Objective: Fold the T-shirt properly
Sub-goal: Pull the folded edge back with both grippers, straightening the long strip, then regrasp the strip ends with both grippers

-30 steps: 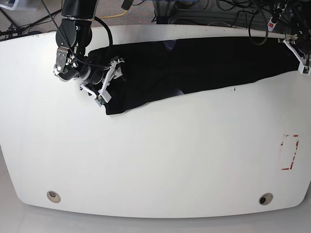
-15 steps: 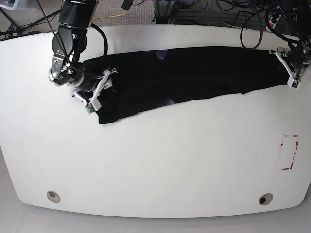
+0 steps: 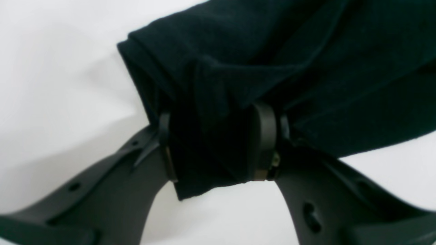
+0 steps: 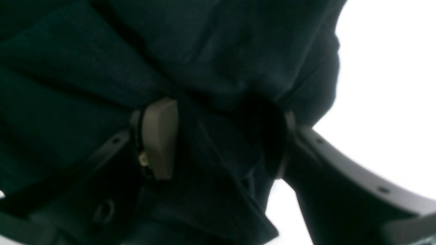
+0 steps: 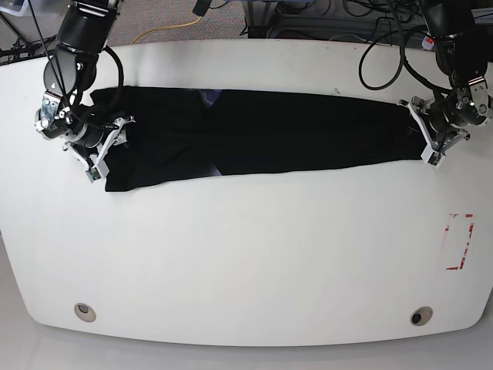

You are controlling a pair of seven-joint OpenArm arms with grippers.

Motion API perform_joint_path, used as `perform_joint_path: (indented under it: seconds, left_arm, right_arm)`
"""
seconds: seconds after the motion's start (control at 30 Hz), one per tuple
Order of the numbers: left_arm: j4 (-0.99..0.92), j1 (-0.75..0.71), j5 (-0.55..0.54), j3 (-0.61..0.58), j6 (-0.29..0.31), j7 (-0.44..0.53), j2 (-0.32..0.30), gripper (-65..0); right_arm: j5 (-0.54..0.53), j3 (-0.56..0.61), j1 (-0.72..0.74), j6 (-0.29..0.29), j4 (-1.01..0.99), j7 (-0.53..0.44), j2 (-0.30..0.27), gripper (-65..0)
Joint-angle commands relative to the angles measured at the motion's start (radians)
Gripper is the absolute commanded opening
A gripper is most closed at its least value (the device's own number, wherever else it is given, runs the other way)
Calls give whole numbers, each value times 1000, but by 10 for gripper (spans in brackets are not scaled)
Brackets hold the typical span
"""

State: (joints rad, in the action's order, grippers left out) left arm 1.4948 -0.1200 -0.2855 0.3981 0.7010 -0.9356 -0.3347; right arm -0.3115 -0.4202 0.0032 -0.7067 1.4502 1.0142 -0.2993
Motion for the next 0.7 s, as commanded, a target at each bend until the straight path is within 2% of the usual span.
perform_joint_path:
  seconds: [0.0,0.1,0.27,0.4,0.53,0.67]
  left_arm:
    - [33,15,12,28,-3,-9,7,-399]
    - [111,16,-33,63,-3,-56,15,-397]
    - [246,16,-203,71,-3,-144,6,-397]
    - [321,18,-268,91,-3,-214,-17,-397]
    - [350,70,-320,138,-3,-276,15,-396]
    - [343,124,-289,160,-3,-323,42,-396]
  right_arm:
    - [22,-7,14,9,16,4,-19,-289]
    - [22,-7,14,9,17,4,-18,-289]
    - [22,-9,14,9,17,4,-11,-289]
    - [22,-9,14,9,17,4,-10,-289]
    - [22,-6,25,9,17,4,-10,-289]
    - [22,-6,28,9,16,4,-8,-289]
